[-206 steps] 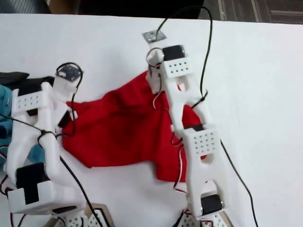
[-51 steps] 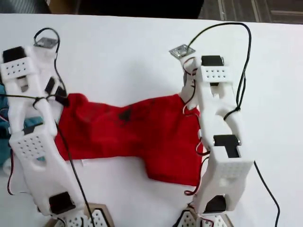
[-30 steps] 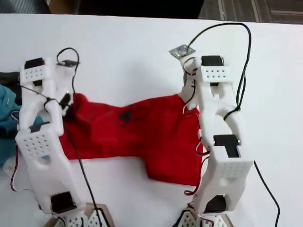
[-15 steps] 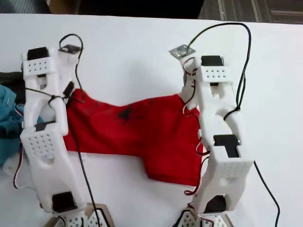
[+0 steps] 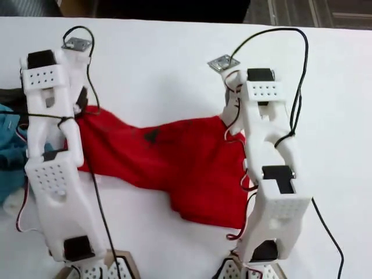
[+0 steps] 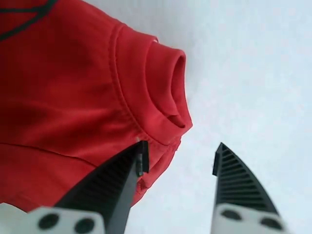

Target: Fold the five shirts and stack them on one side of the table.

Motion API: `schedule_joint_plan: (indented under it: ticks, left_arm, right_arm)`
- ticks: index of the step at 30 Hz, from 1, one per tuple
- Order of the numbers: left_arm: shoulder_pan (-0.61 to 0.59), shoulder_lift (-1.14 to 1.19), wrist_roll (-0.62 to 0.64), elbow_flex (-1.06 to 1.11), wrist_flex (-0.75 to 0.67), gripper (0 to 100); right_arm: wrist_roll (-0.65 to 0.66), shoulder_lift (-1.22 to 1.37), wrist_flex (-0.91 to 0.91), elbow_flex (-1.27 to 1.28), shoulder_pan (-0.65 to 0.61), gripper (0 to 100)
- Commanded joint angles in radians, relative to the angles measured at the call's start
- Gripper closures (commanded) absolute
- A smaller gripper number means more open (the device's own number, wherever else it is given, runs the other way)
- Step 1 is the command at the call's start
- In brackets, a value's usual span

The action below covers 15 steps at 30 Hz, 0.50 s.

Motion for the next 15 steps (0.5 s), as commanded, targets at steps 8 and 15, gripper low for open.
schedule_joint_plan:
  ticks: [8, 15]
  left_arm:
    - [-0.002, 0.137, 0.003, -0.013, 0.012, 96]
    - [-0.031, 0.084, 0.003, -0.071, 0.018, 78]
  right_arm:
    - [-0.006, -0.004, -0.002, -0.031, -0.008, 77.9]
    - [-0.029, -0.004, -0.068, -0.034, 0.001, 77.9]
